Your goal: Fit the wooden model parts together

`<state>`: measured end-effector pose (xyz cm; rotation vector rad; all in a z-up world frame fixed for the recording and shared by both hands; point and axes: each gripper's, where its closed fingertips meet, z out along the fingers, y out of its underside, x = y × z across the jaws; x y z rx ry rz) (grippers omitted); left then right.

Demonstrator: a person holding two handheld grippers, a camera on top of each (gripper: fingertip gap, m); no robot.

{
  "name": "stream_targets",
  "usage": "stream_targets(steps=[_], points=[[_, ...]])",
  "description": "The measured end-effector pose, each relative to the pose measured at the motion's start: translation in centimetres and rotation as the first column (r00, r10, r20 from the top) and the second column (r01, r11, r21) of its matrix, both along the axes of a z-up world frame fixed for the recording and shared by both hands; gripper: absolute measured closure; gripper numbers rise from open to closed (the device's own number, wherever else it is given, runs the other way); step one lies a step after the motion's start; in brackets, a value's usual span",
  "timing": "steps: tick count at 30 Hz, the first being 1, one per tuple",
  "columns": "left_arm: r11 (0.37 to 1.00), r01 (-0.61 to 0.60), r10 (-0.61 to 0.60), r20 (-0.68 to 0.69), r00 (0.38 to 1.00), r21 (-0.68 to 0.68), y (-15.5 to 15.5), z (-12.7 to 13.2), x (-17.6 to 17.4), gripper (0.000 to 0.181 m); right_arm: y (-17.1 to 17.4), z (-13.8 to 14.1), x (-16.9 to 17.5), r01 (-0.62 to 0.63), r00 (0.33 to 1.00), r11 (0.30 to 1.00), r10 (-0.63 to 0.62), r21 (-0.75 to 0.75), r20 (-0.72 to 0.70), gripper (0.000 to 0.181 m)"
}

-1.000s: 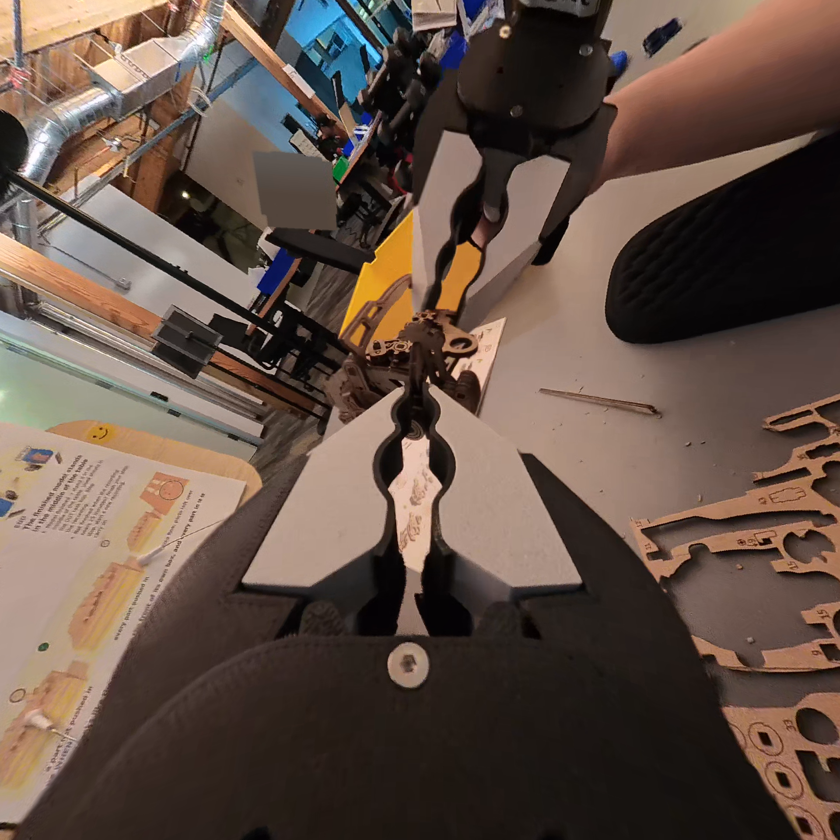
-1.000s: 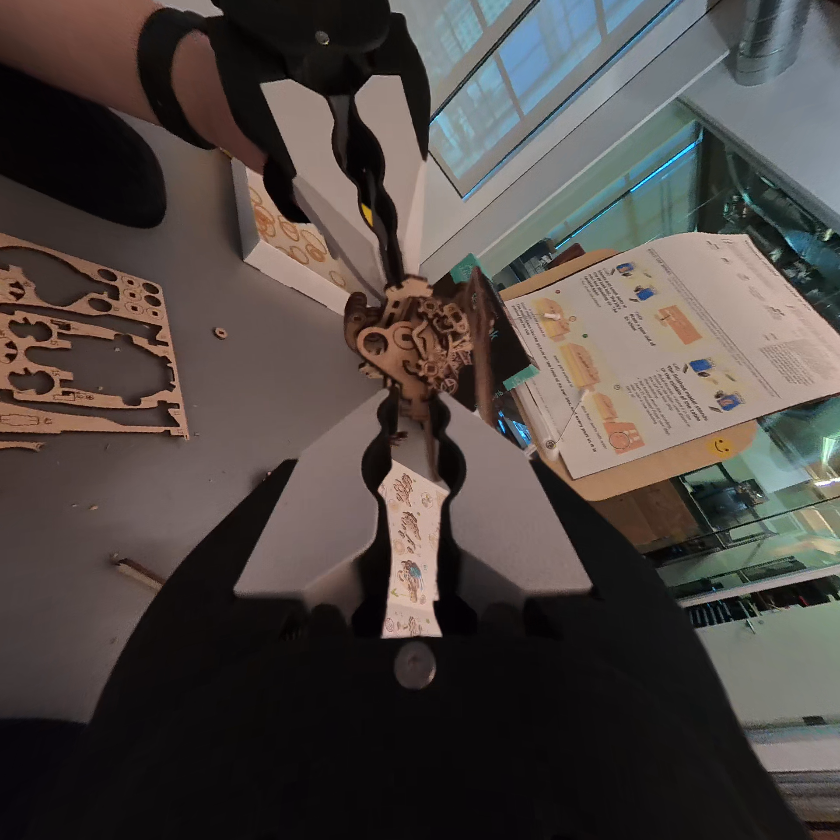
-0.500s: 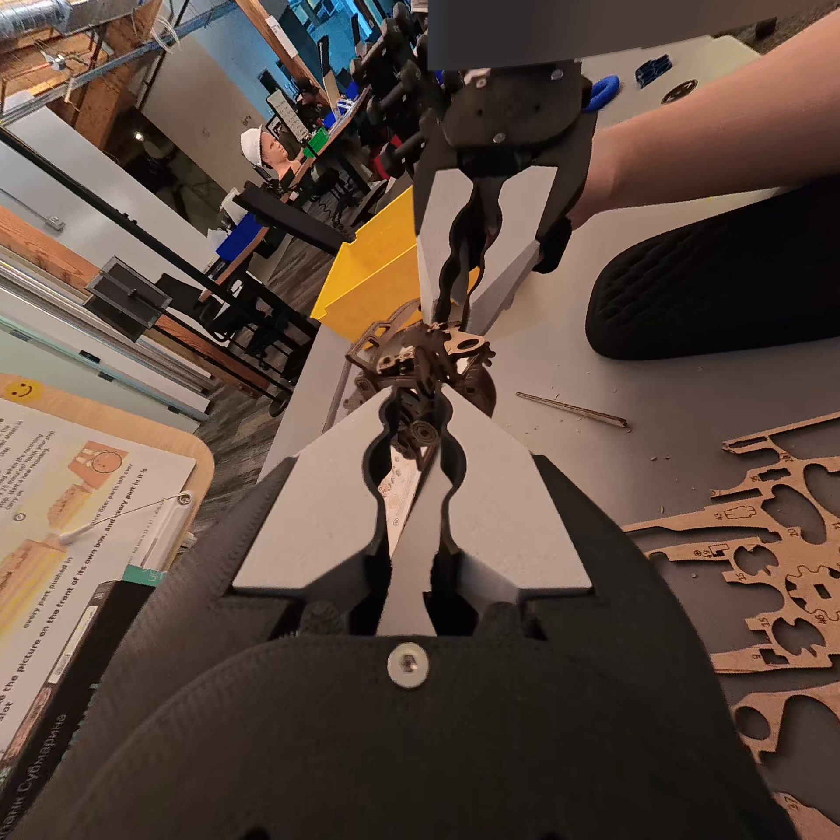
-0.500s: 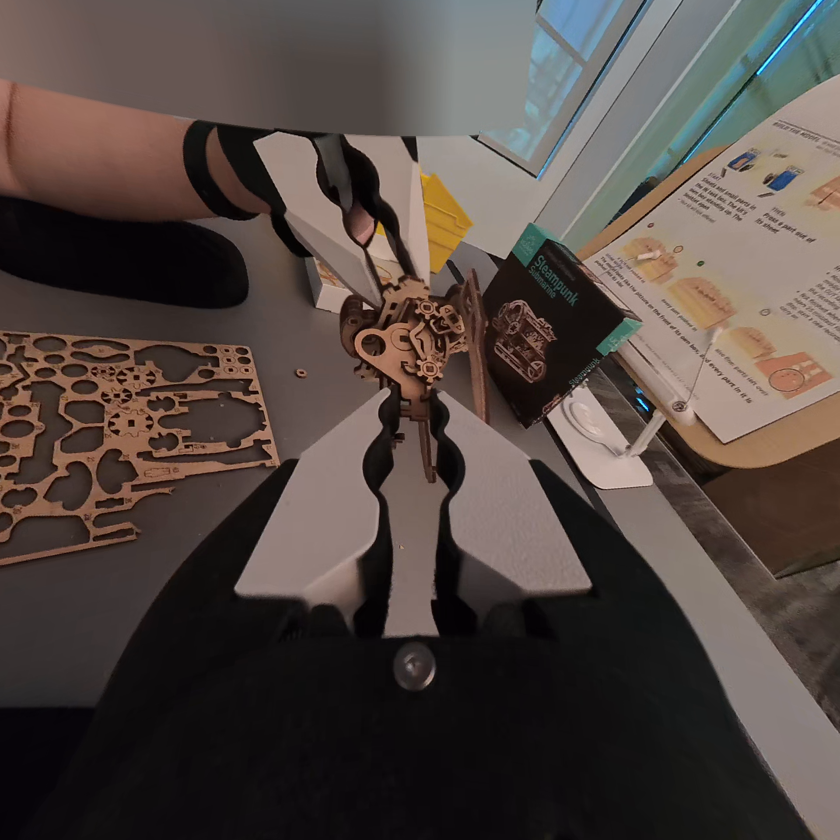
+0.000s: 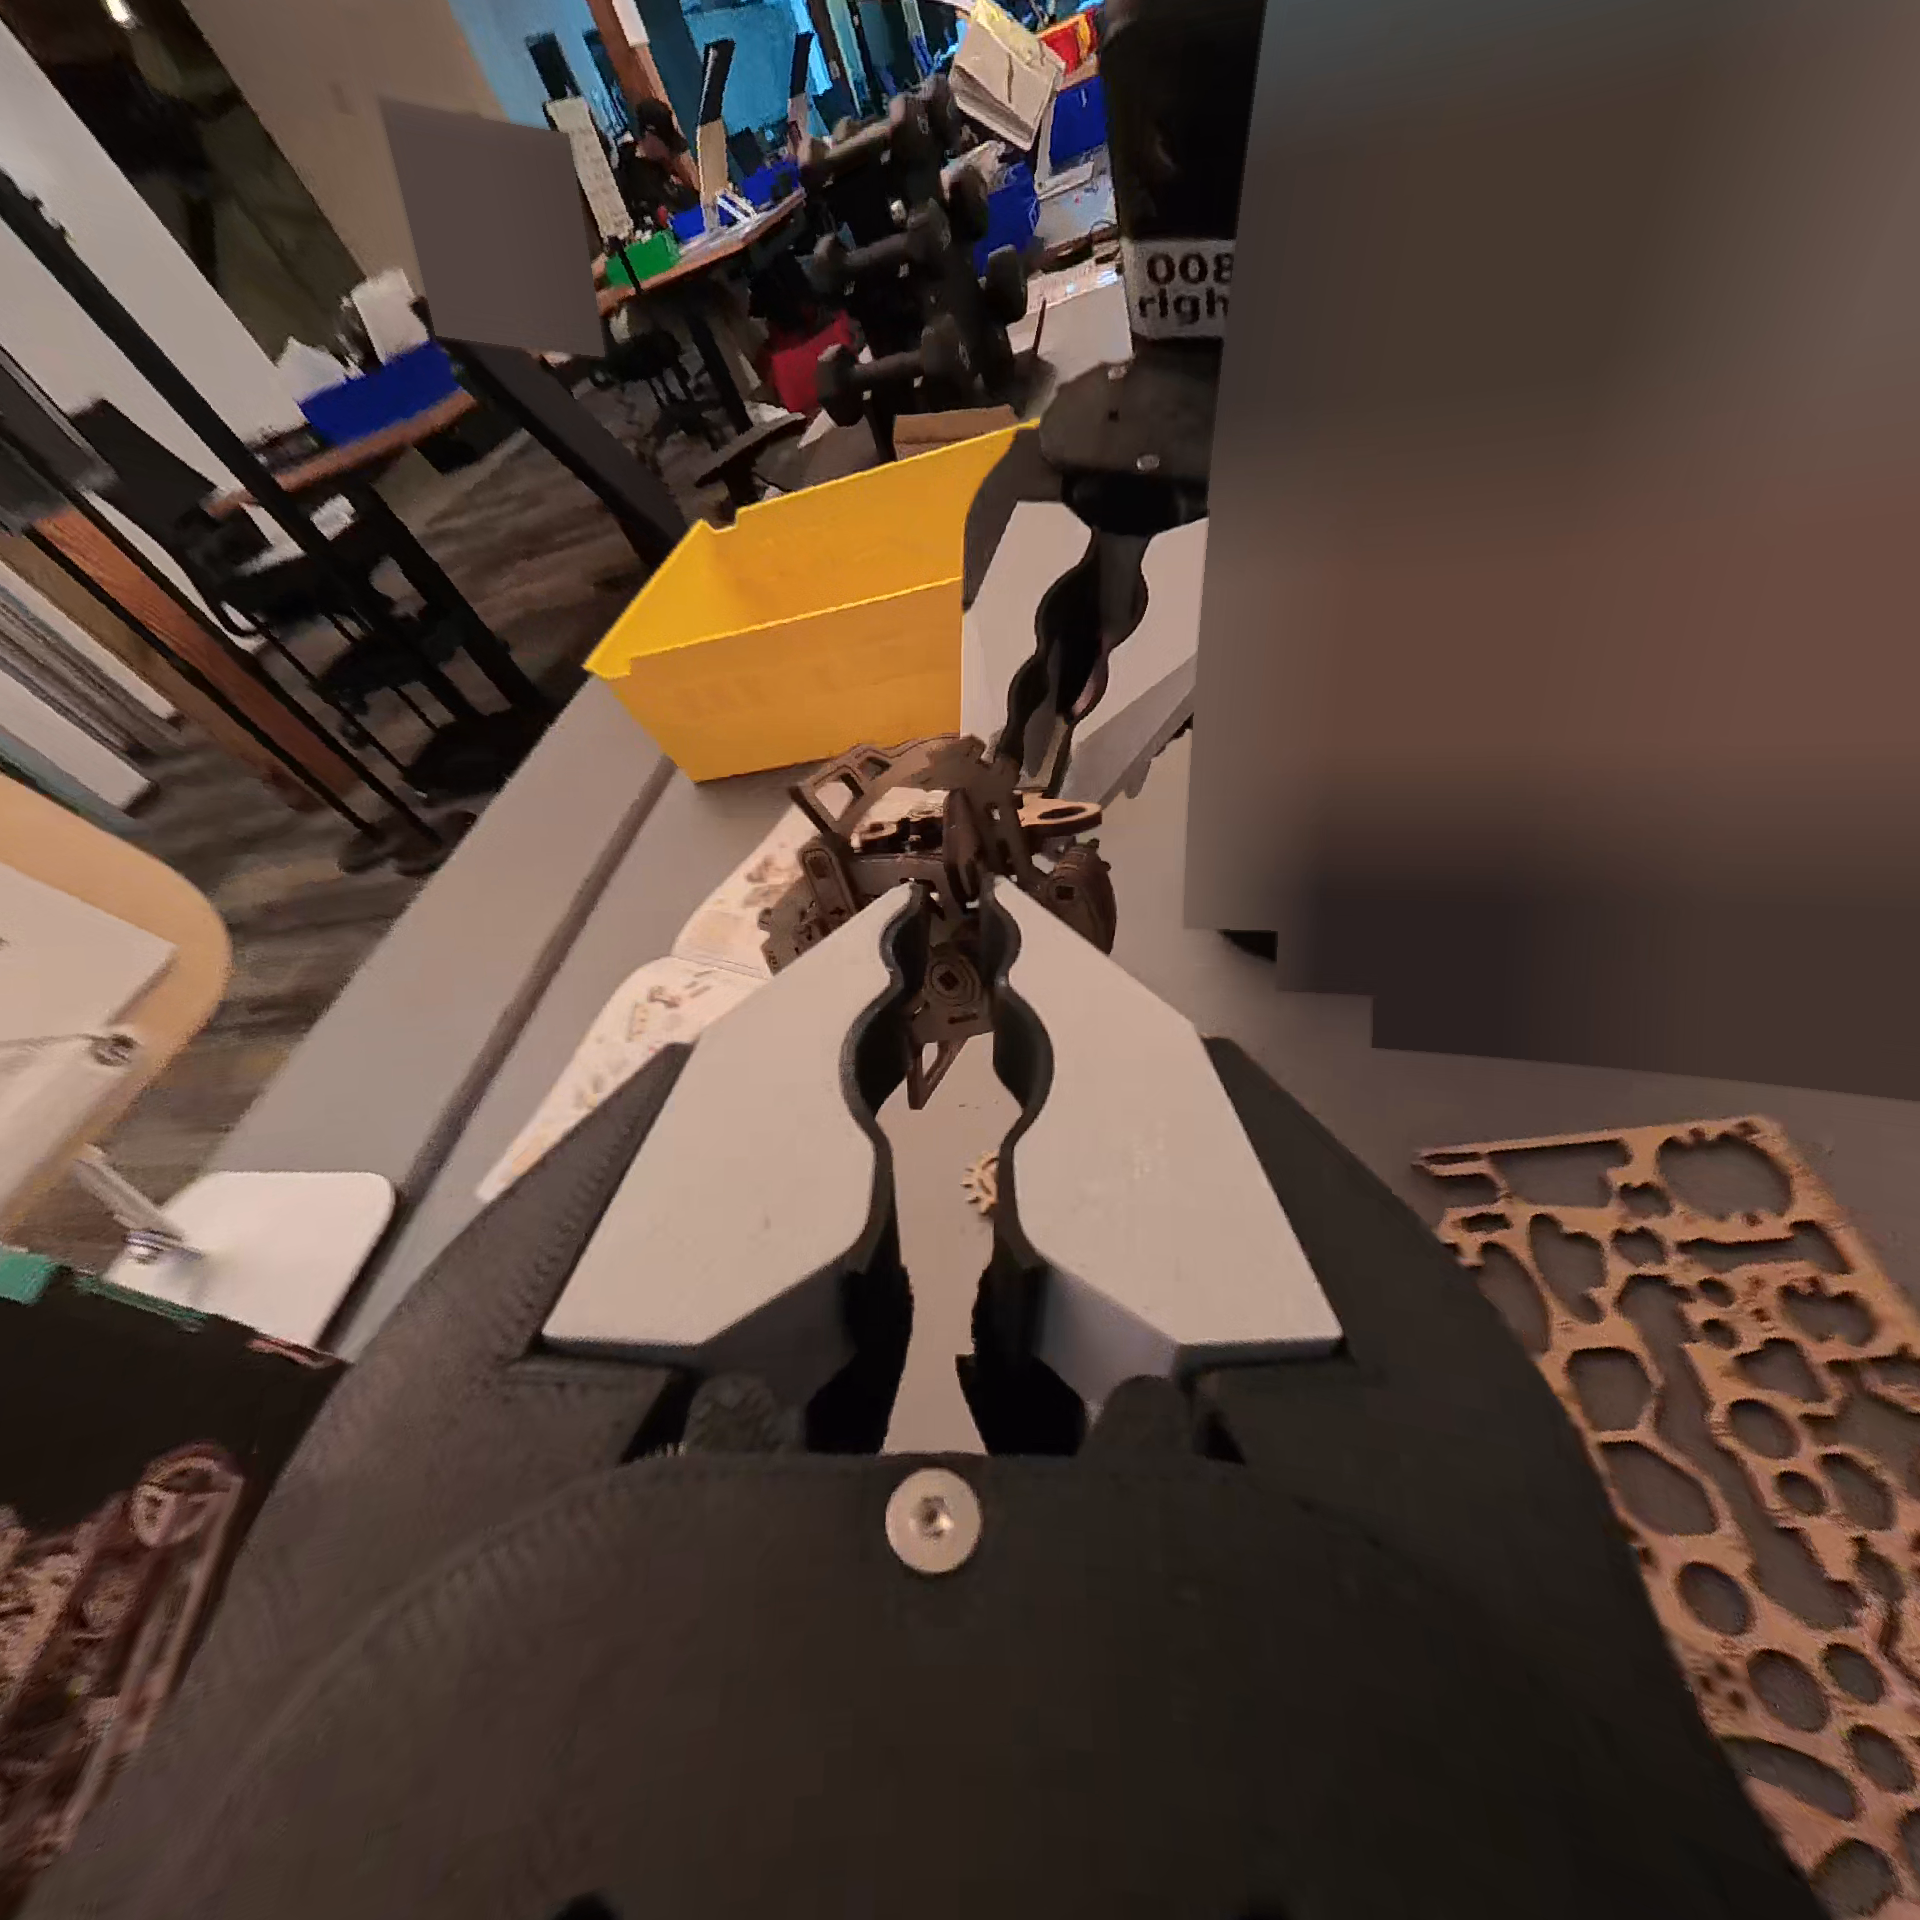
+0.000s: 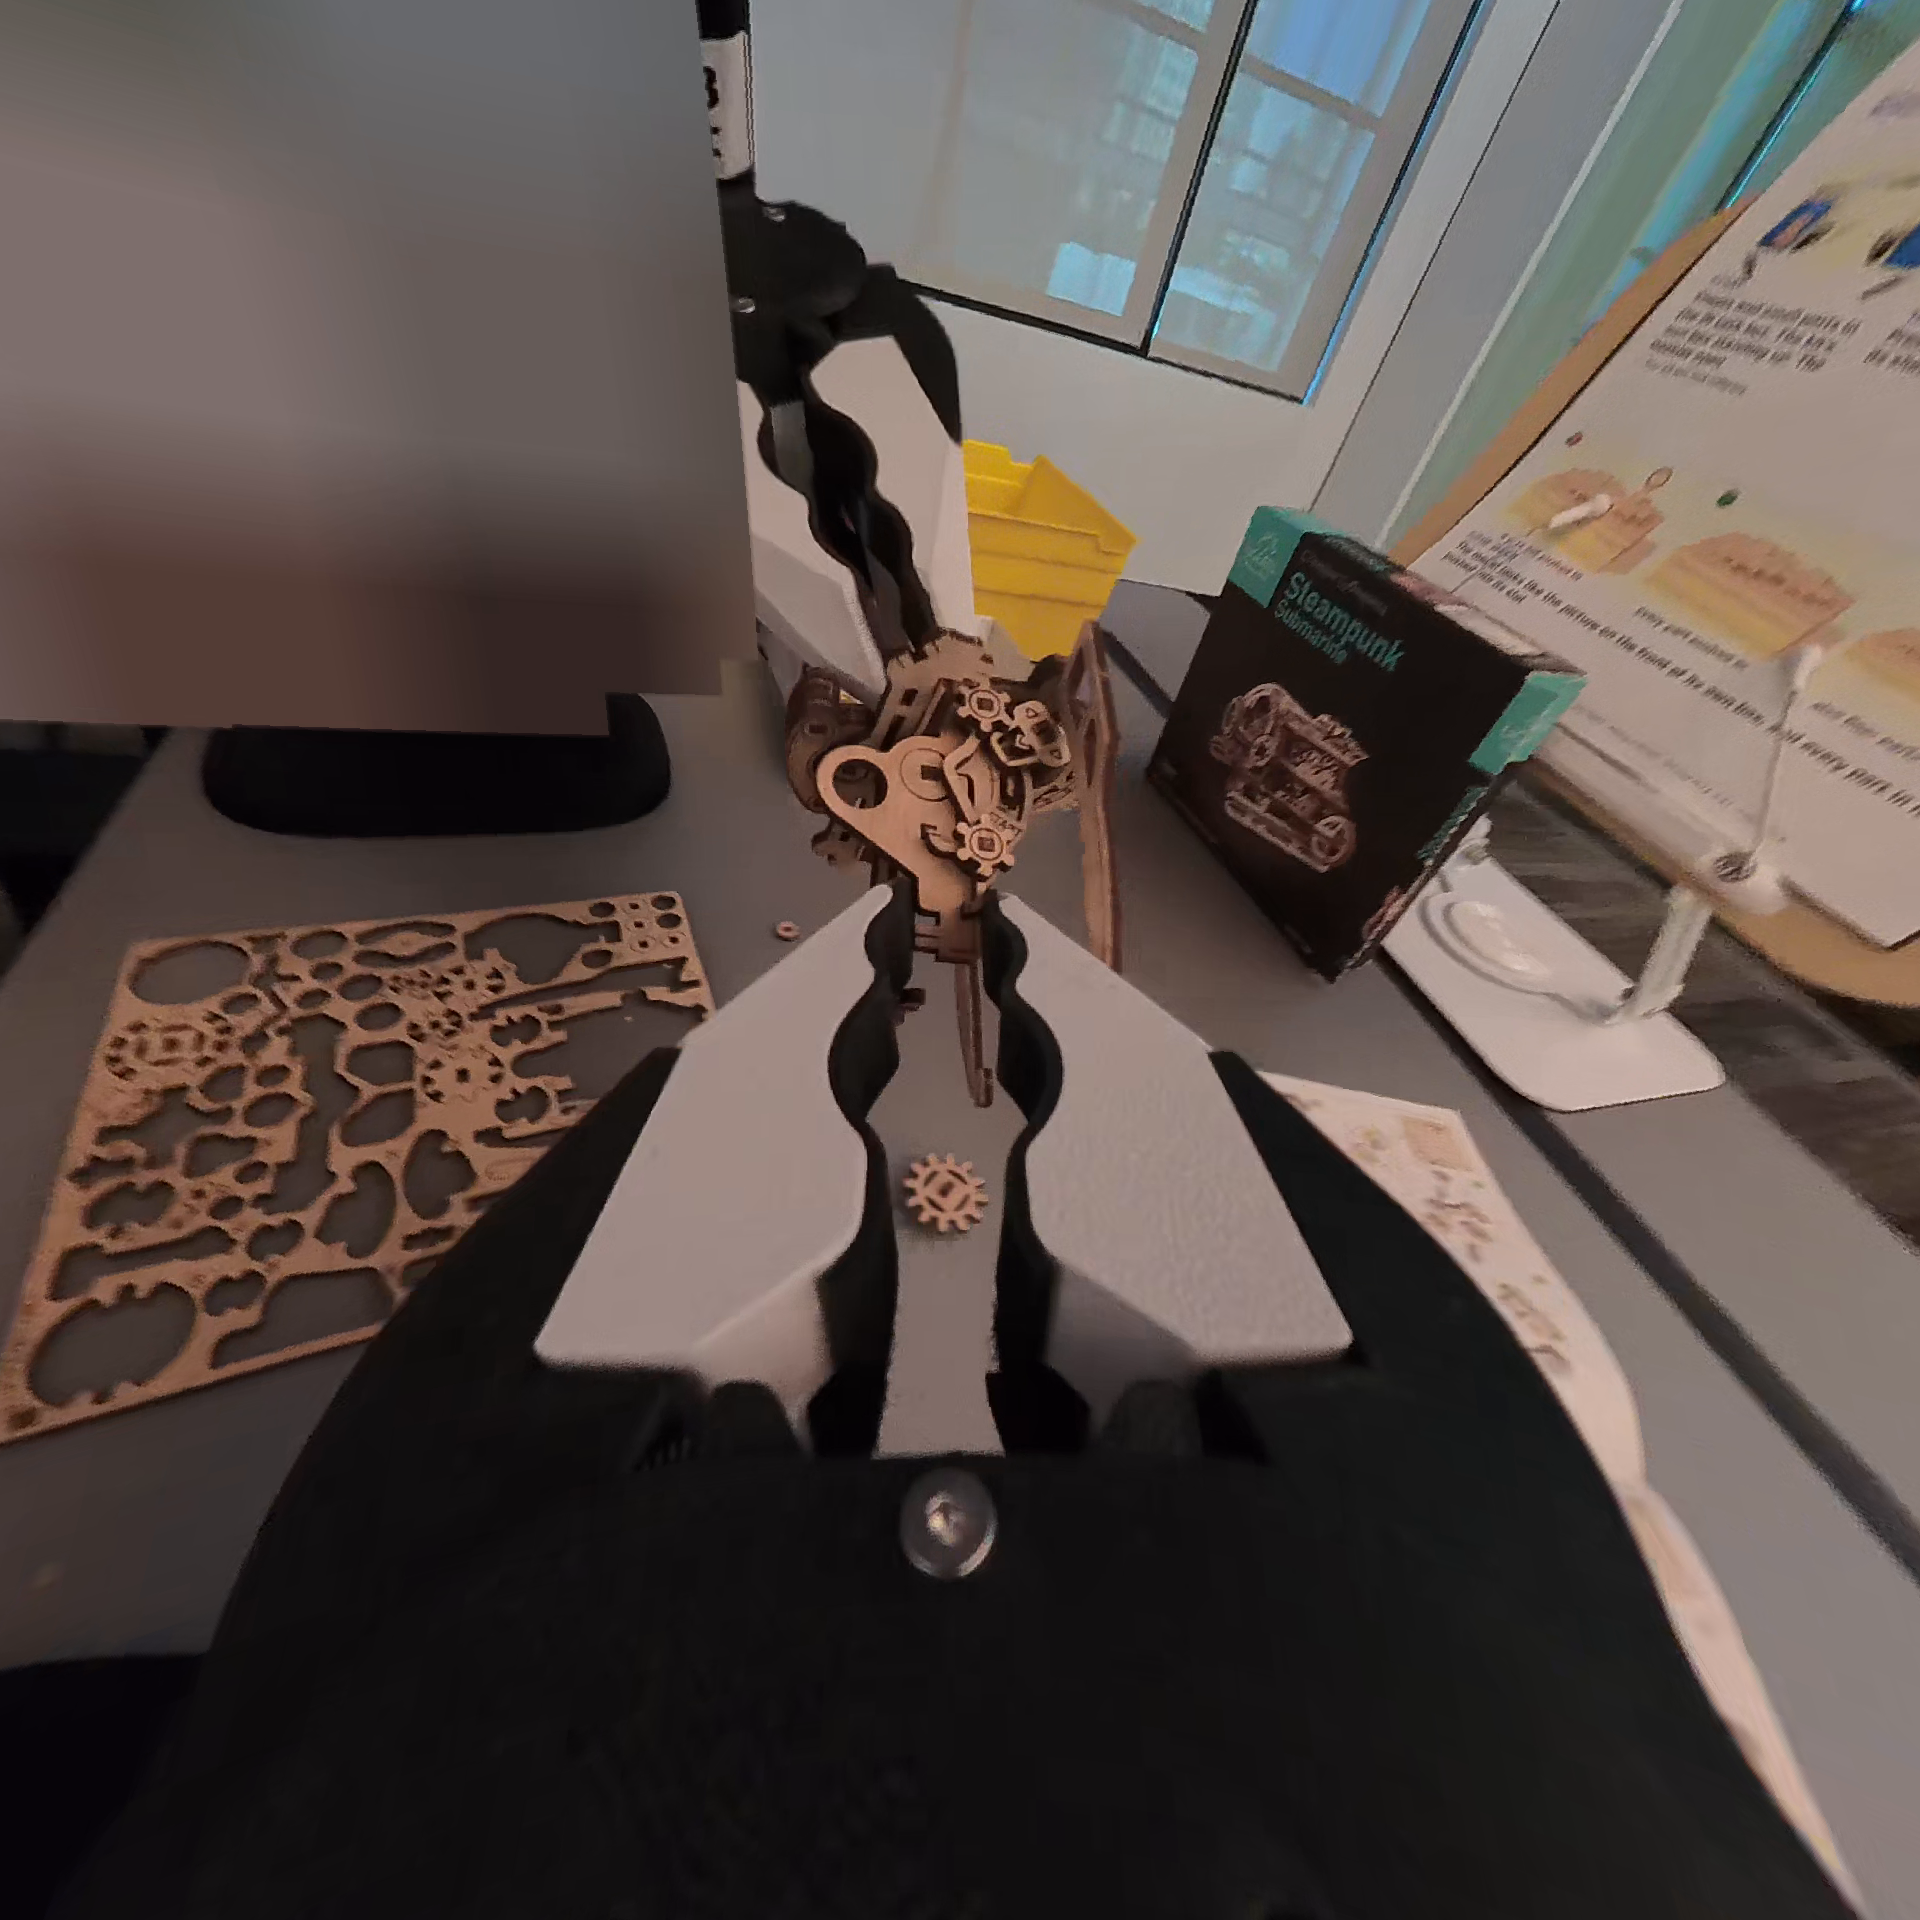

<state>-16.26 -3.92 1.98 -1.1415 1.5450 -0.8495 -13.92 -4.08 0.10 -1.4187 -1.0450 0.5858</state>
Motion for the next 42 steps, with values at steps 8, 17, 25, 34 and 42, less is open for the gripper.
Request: stream_targets(steps=[8, 17, 25, 34, 42], points=[[0.988, -0.007, 0.003, -0.022, 1.000, -0.157, 0.4, -0.2, 0.0, 0.174, 0.1, -0.4, -0.1, -0.042, 0.997, 0.989, 0.031, -0.142, -0.077, 0.171], [0.993, 0.030, -0.035, 0.036, 0.999, 0.117, -0.6, 0.5, -0.1, 0.163, -0.6, 0.4, 0.0, -0.014, 0.997, 0.976, -0.003, 0.217, 0.078, 0.171], [0.903, 0.019, -0.030, 0.018, 0.999, 0.430, -2.5, 0.6, -0.1, 0.163, -1.0, 0.2, -0.3, -0.010, 0.974, 0.928, -0.075, 0.373, 0.215, 0.171], [0.888, 0.050, -0.012, -0.086, 0.996, 0.456, -2.4, -0.4, -0.5, 0.164, -1.4, 0.3, -0.5, -0.041, 0.942, 0.848, -0.144, 0.528, 0.304, 0.171], [0.867, 0.063, 0.044, -0.202, 0.978, 0.494, -1.8, -2.2, -0.7, 0.169, -1.2, -0.8, -0.6, -0.077, 0.900, 0.816, -0.190, 0.573, 0.391, 0.171]])
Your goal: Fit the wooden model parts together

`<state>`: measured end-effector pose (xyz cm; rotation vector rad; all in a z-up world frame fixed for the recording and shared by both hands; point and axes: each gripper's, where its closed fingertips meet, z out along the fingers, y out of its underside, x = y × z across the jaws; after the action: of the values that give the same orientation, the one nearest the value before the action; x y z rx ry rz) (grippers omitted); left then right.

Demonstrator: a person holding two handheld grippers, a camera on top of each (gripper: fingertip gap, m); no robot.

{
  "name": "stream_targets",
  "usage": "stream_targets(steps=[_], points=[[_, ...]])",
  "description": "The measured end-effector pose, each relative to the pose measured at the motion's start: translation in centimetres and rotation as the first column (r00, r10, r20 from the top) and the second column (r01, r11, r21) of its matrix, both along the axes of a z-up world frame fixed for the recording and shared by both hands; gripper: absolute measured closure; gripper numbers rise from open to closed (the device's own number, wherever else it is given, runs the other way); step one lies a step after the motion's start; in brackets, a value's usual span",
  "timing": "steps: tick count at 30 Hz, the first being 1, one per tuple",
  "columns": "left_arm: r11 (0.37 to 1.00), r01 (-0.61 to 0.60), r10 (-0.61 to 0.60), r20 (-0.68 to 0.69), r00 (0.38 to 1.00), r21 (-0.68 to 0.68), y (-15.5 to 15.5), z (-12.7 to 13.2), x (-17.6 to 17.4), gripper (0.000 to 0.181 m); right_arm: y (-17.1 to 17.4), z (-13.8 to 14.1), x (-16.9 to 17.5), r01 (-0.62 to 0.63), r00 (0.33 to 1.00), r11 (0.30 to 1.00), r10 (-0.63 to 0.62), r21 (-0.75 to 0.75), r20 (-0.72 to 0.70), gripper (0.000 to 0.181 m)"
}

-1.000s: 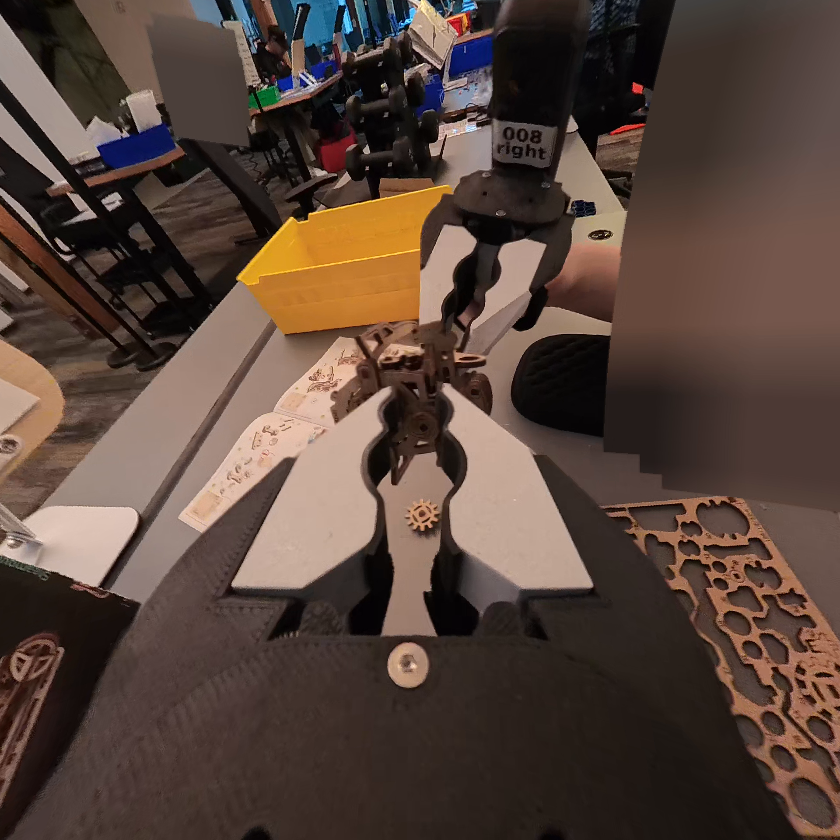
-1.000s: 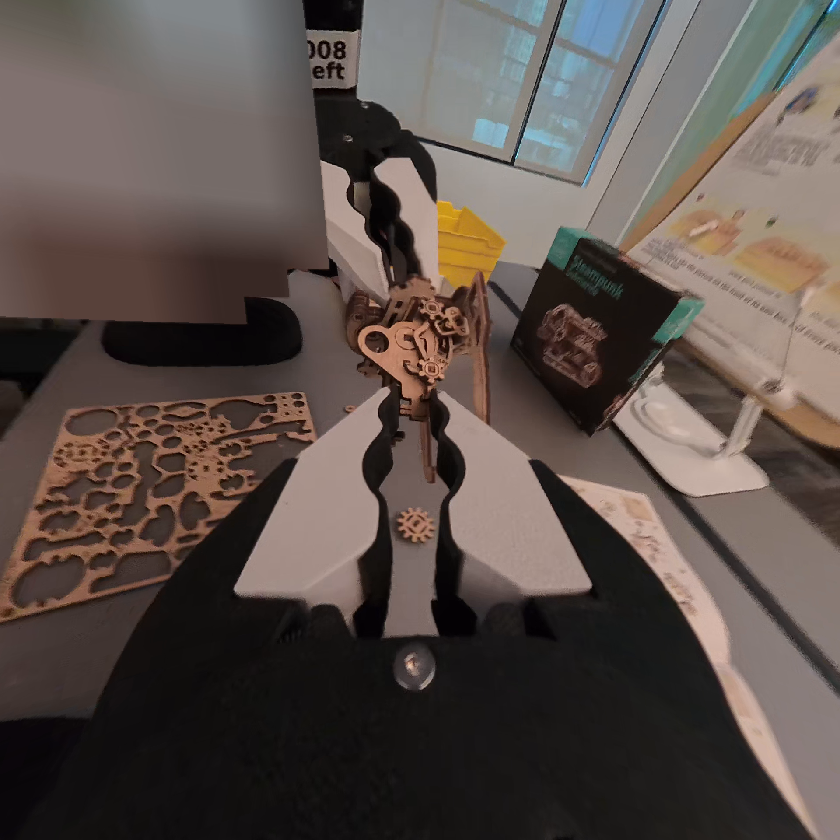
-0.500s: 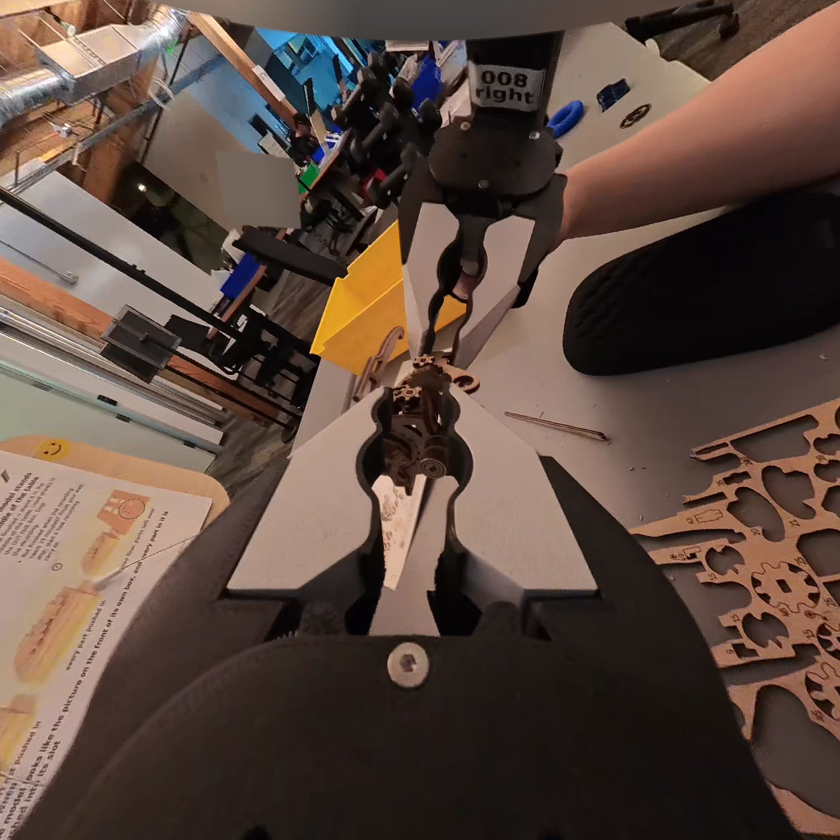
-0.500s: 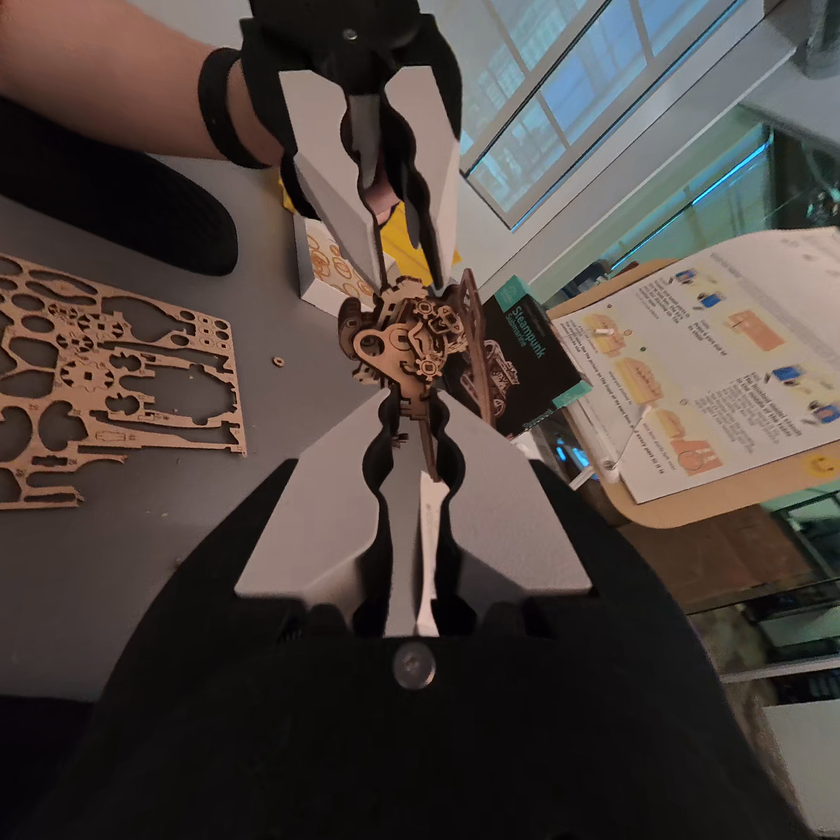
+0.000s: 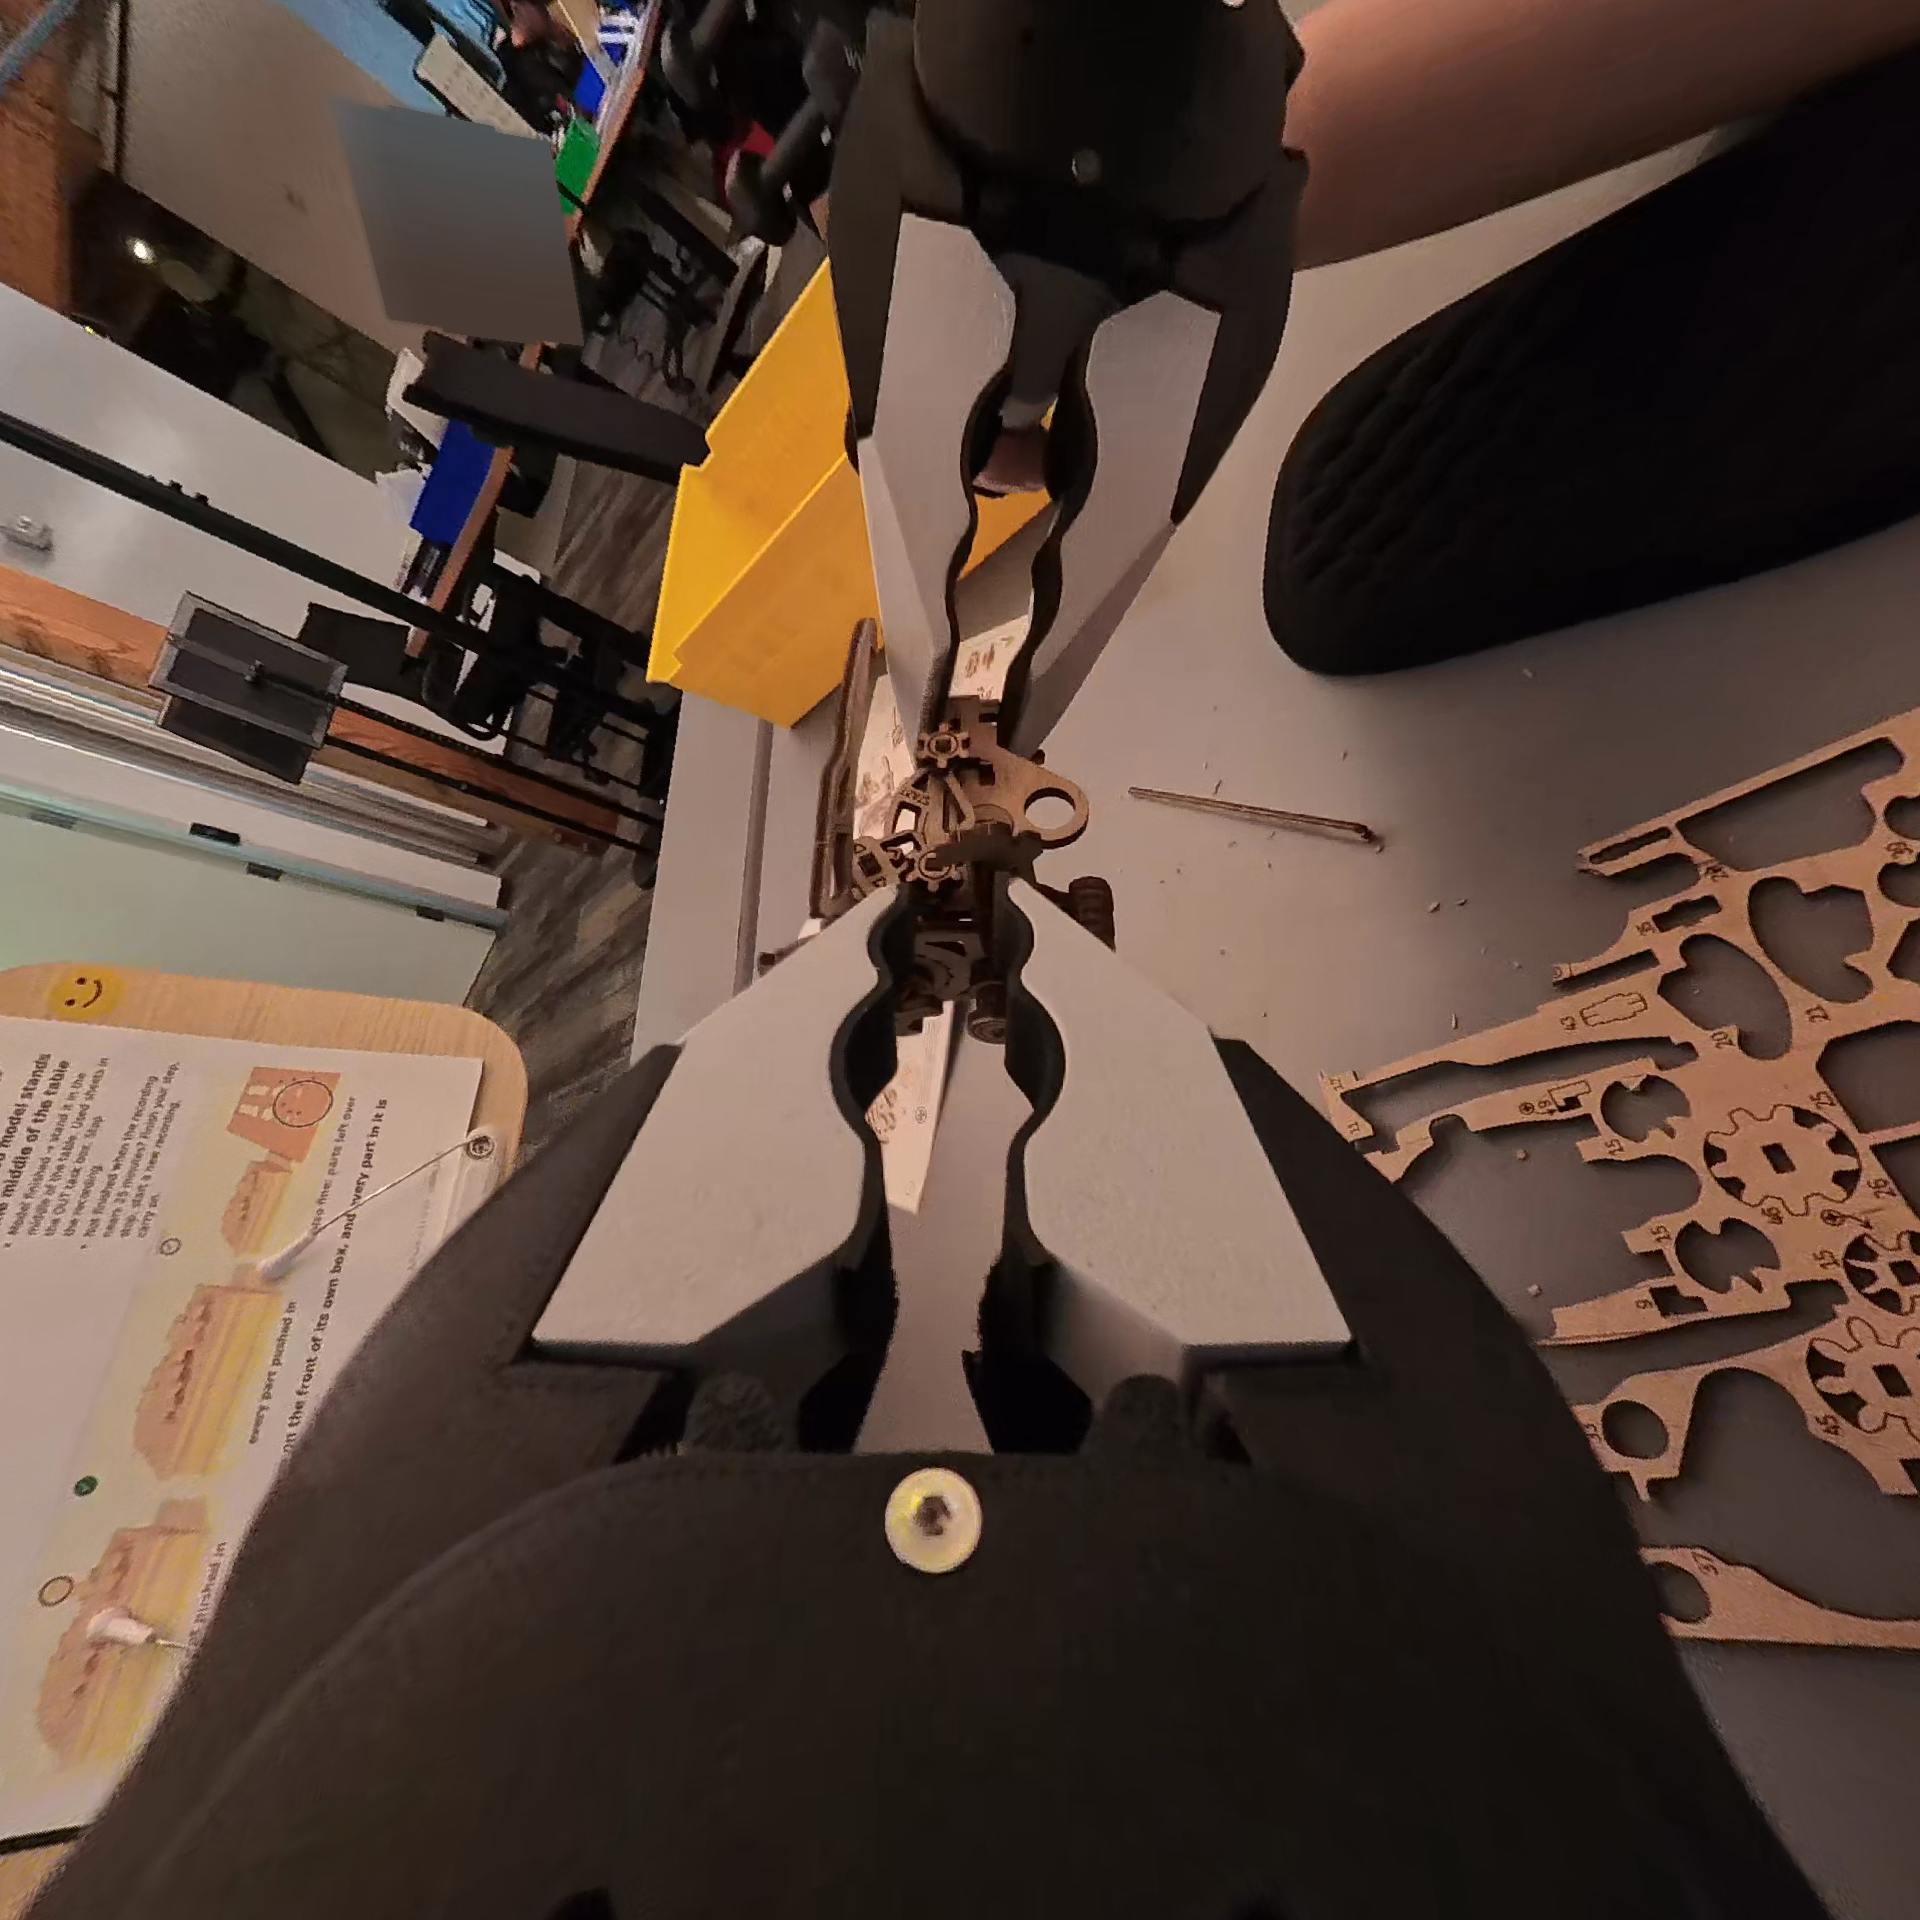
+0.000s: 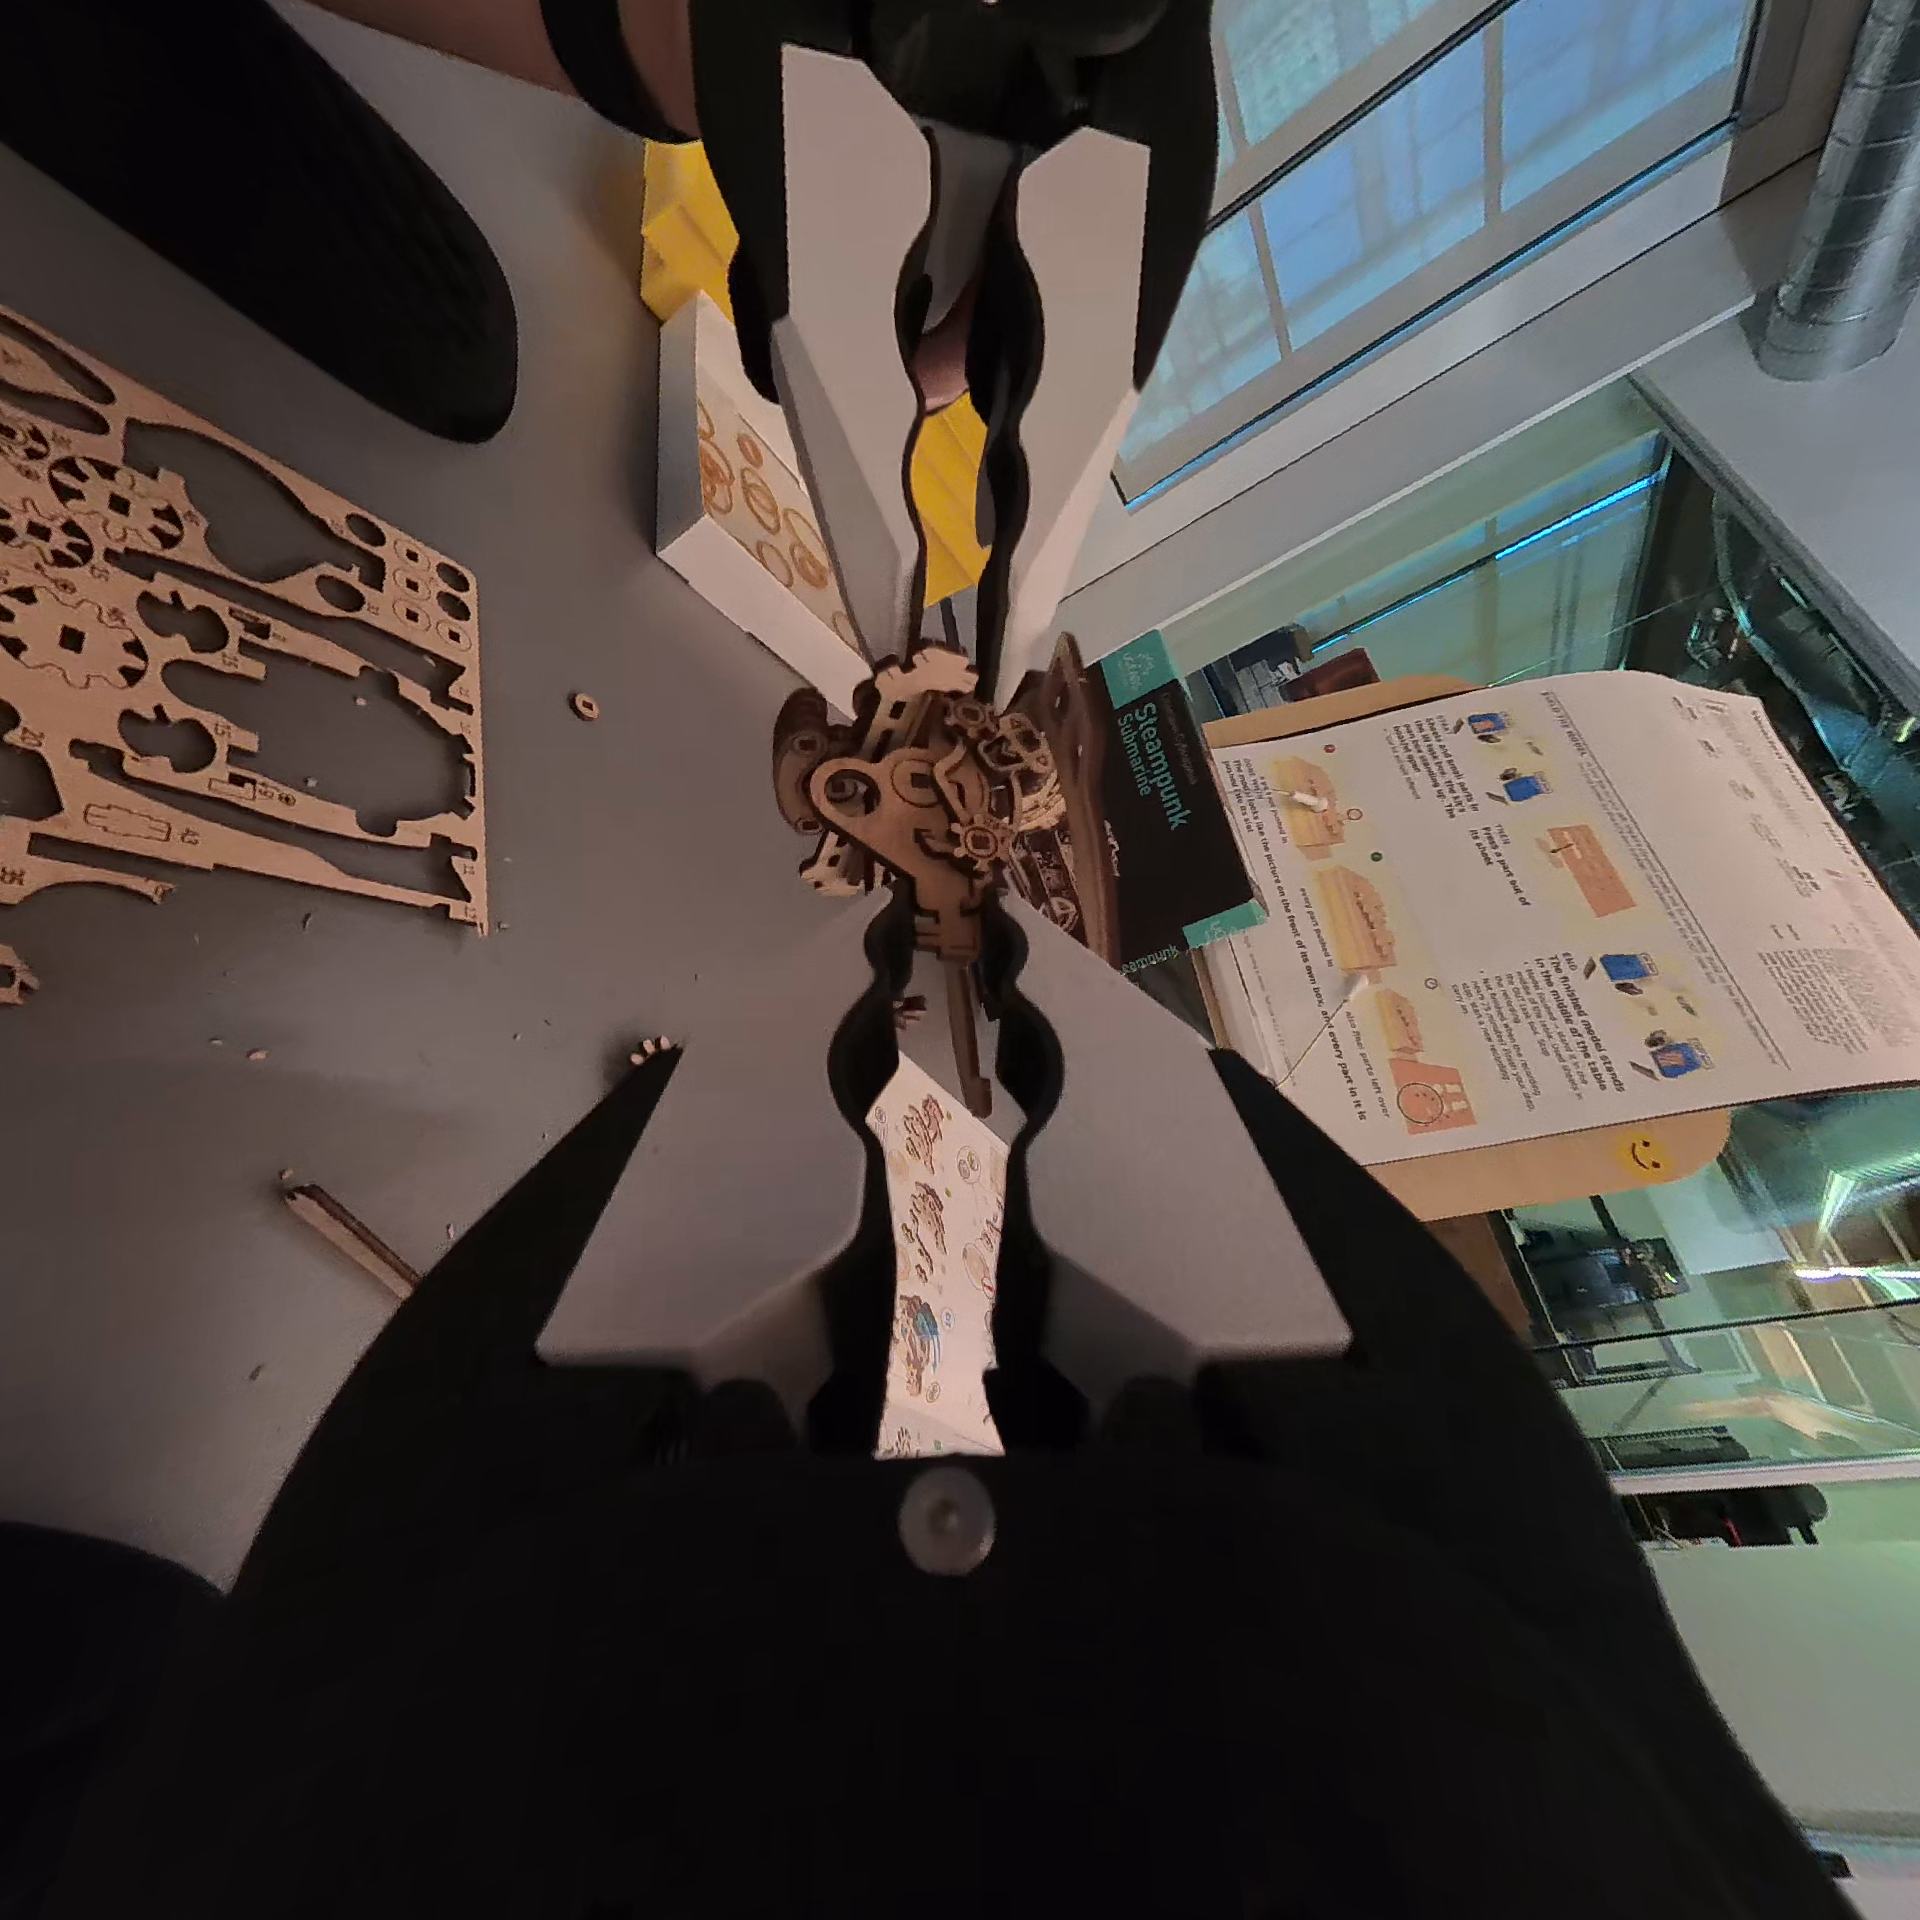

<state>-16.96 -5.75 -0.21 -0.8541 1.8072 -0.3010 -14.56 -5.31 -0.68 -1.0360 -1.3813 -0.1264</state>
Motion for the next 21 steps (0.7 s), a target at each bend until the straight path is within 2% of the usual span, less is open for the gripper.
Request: stream_targets(steps=[8, 14, 21], points=[[0.999, -0.017, 0.016, 0.028, 0.999, 0.041, 0.2, 0.5, 0.2, 0.171, 0.1, 0.6, 0.3, 0.012, 1.000, 0.999, -0.011, 0.045, -0.013, 0.171], [0.998, -0.061, 0.061, 0.015, 0.998, 0.013, 0.4, 0.5, 0.2, 0.170, 0.2, 0.6, 0.3, 0.031, 0.999, 0.993, -0.033, 0.111, 0.018, 0.171], [0.976, -0.062, 0.052, 0.053, 0.997, 0.211, 0.8, 1.0, 0.4, 0.172, 0.6, 1.1, 0.6, 0.063, 0.998, 0.991, -0.062, 0.120, -0.012, 0.170]])
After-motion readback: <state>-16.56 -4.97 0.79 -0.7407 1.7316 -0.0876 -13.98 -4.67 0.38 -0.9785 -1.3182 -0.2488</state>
